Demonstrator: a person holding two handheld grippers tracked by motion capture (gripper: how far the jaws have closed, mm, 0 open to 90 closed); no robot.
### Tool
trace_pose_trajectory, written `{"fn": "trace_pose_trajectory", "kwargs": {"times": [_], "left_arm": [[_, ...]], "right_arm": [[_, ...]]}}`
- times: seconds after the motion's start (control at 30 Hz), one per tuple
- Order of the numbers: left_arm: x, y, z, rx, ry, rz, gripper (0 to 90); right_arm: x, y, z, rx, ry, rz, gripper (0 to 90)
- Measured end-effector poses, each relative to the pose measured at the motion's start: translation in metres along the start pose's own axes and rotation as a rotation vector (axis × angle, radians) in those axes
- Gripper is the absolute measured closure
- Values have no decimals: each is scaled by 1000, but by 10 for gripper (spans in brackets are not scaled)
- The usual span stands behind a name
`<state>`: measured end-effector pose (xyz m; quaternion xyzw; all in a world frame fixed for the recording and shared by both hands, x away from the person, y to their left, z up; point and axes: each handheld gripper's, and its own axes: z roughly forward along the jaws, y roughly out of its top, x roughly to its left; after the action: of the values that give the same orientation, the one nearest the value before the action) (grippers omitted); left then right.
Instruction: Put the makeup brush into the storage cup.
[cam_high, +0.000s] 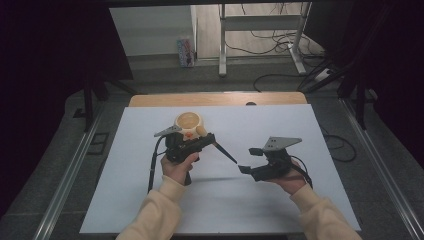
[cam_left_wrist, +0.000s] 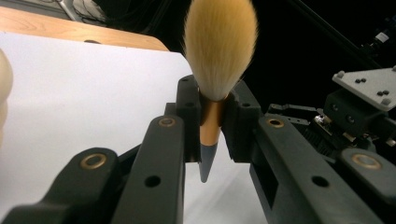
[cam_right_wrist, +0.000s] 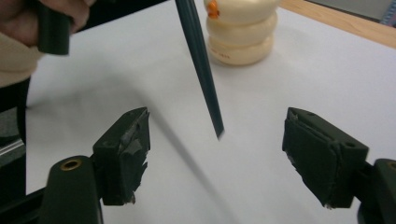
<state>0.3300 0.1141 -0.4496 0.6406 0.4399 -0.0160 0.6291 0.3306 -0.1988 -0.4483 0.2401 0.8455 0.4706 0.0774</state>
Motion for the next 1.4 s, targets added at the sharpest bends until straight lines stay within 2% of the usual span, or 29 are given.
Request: {"fn": "trace_pose_trajectory", "kwargs": {"times": [0.3, 0.47, 0.6, 0.83, 1.2, 1.4], "left_arm": [[0, 4, -6, 4, 12, 27, 787], [0, 5, -8, 17, 32, 59, 787], [0, 7, -9, 17, 35, 64, 787], [2, 14, -13, 15, 50, 80, 786], [8, 20, -18, 10, 64, 66, 787], [9, 30, -21, 1, 76, 83, 787]], "right_arm": [[-3, -16, -21, 23, -25, 28, 217], [-5, -25, -29, 40, -47, 32, 210], [-7, -29, -33, 40, -58, 38, 209], [-7, -33, -33, 55, -64, 32, 205], [-8, -33, -32, 58, -75, 26, 199], [-9, -34, -32, 56, -81, 28, 197]]}}
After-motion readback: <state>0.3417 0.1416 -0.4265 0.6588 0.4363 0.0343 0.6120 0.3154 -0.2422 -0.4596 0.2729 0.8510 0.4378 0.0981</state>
